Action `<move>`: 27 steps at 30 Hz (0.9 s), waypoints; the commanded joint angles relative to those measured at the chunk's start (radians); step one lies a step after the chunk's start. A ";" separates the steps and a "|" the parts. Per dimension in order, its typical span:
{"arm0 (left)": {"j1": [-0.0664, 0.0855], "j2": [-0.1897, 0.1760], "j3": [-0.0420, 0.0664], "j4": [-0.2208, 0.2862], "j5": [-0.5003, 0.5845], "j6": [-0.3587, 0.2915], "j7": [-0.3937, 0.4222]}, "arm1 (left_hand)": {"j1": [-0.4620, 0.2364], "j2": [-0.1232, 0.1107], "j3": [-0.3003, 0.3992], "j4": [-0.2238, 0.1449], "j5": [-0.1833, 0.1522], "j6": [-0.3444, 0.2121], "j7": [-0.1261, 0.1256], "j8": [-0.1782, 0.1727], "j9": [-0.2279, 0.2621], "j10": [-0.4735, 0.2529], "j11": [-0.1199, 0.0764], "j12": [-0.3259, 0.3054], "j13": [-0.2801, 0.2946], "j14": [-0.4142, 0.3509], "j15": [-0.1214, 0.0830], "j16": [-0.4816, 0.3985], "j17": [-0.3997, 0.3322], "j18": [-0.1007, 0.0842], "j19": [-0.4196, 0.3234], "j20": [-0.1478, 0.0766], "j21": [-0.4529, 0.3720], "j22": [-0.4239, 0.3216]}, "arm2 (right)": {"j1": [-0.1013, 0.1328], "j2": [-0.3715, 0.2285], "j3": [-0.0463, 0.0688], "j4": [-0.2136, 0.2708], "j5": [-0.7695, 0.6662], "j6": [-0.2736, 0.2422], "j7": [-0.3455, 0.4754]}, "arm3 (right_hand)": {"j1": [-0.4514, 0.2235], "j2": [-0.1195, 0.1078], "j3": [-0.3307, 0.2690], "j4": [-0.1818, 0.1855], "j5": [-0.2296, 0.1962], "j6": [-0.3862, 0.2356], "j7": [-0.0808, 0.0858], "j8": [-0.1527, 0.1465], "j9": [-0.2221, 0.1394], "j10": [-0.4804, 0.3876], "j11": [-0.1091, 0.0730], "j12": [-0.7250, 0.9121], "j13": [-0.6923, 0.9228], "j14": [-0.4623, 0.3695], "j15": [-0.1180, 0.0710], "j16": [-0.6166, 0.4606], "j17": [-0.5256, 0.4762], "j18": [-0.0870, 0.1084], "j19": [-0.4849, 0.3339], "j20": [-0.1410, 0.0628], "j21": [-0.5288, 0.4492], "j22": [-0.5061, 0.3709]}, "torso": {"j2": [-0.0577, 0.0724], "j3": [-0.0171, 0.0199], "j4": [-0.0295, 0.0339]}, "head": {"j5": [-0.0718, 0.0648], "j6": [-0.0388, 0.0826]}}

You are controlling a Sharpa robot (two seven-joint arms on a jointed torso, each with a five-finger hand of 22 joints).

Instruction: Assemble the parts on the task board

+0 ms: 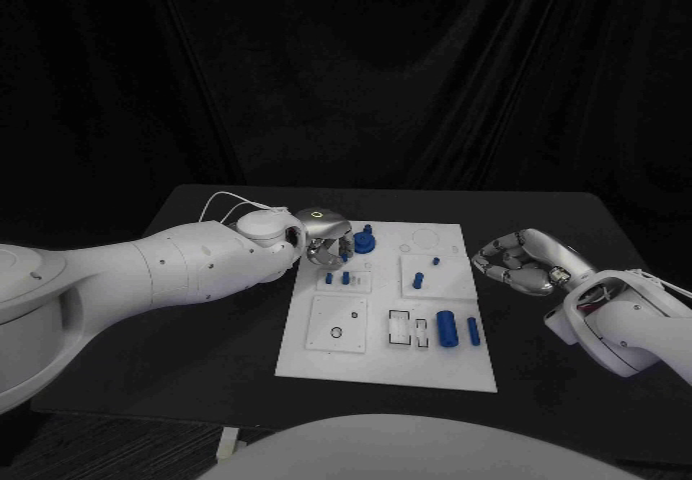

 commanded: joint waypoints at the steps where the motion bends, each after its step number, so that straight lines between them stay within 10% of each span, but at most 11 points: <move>1: -0.003 0.002 0.000 -0.001 0.000 0.018 -0.001 | 0.004 -0.008 0.001 -0.003 0.006 0.001 0.005 -0.006 0.000 0.009 0.000 -0.005 -0.002 -0.010 0.001 -0.005 -0.003 0.013 -0.008 0.001 -0.009 0.165 | -0.003 0.000 0.001 0.000 -0.002 0.004 0.004 | -0.005 0.000 0.007 0.000 0.007 0.003 0.004 0.004 0.001 0.106 -0.005 0.001 0.261 0.076 -0.008 -0.003 0.149 0.009 0.003 -0.008 -0.004 0.176 | 0.000 0.0003 -0.0001 | 0.001 0.000; 21: -0.006 -0.003 0.000 -0.001 0.000 0.039 -0.005 | 0.006 -0.010 0.004 -0.007 0.007 0.000 0.003 -0.008 -0.001 0.012 -0.002 -0.008 -0.002 -0.017 0.000 -0.013 -0.013 0.014 -0.013 0.001 -0.016 0.163 | -0.004 0.004 0.001 -0.004 -0.002 0.008 0.001 | -0.005 0.000 0.007 0.000 0.007 0.003 0.004 0.004 0.001 0.106 -0.005 0.001 0.261 0.076 -0.008 -0.003 0.149 0.009 0.003 -0.008 -0.004 0.176 | 0.000 -0.0001 0.0003 | 0.005 0.000; 27: -0.007 -0.002 0.000 -0.001 0.000 0.050 -0.013 | -0.005 -0.020 0.011 -0.006 0.003 -0.077 -0.016 -0.040 -0.021 -0.014 0.002 -0.036 -0.013 -0.029 0.001 -0.030 -0.032 0.017 -0.021 0.001 -0.031 0.160 | -0.004 0.004 0.001 -0.004 -0.002 0.009 0.000 | -0.005 0.000 0.007 0.000 0.007 0.003 0.004 0.004 0.001 0.106 -0.005 0.001 0.261 0.076 -0.008 -0.003 0.149 0.009 0.003 -0.008 -0.004 0.176 | 0.000 -0.0001 0.0000 | 0.006 0.000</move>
